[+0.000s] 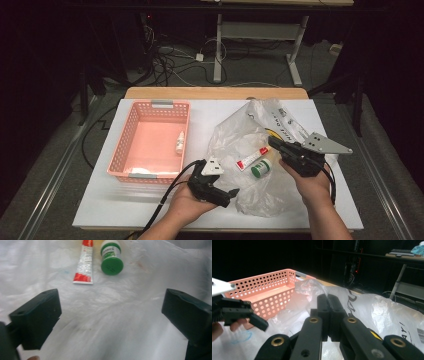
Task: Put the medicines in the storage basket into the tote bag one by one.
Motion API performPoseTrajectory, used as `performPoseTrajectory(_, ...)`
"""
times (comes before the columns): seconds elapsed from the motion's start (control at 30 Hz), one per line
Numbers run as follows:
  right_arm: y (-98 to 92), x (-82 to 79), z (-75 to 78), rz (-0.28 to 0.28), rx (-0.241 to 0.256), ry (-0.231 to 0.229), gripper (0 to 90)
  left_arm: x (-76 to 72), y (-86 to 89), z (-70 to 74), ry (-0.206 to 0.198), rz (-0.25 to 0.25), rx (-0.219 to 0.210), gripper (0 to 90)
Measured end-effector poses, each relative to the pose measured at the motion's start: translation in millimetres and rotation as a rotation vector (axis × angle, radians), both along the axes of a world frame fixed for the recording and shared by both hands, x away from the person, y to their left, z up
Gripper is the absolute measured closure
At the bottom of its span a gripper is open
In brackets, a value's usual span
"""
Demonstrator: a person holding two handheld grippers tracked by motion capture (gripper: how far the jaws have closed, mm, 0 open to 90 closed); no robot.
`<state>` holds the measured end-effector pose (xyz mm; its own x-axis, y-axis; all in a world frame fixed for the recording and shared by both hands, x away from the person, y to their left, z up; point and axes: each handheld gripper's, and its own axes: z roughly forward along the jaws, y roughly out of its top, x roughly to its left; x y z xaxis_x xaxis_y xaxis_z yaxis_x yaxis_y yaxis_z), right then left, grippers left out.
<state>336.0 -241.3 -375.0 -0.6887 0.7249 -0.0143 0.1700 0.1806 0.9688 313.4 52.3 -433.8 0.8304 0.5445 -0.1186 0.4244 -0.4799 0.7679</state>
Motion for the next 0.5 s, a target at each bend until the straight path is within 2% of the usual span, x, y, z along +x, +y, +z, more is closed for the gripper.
performPoseTrajectory(0.2, -0.1, -0.2, 0.1, 0.000, 0.002, 0.002, 90.0, -1.6, 14.5, 7.4, -0.002, 0.020, -0.014, 0.0)
performPoseTrajectory(0.33, -1.0, 0.4, 0.0, 0.002, 0.003, -0.001, 90.0, -3.0, 29.0, 15.9, -0.026, 0.051, -0.027, 0.0)
performPoseTrajectory(0.43, -1.1, 0.2, -0.2, 0.001, 0.003, 0.000, 90.0, -0.8, 42.6, 21.4, -0.026, 0.076, -0.035, 0.0)
performPoseTrajectory(0.5, -1.0, 0.3, -0.3, 0.000, 0.002, 0.001, 90.0, 1.2, 52.6, 24.7, -0.039, 0.106, -0.035, 0.0)
